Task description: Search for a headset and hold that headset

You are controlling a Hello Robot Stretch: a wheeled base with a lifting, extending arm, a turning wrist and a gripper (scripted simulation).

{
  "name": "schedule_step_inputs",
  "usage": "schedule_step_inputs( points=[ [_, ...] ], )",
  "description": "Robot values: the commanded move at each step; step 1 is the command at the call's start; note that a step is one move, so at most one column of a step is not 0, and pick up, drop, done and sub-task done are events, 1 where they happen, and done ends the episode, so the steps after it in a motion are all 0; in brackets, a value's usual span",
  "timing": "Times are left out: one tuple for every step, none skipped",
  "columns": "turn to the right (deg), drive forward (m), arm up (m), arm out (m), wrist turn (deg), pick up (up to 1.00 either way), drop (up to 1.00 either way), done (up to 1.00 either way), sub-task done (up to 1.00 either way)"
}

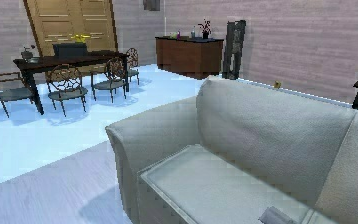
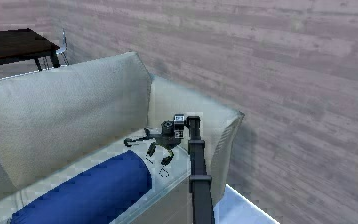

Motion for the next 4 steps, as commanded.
schedule_step_inputs(
  points=[
    [0.0,0.00,0.00,0.00,36.0,0.00,0.00,0.00,0.00],
    [0.0,0.00,0.00,0.02,0.0,0.00,0.00,0.00,0.00],
    [0.0,0.00,-0.30,0.00,0.0,0.00,0.00,0.00,0.00],
    [0.0,0.00,0.00,0.00,0.0,1.00,0.00,0.00,0.00]
  ],
)
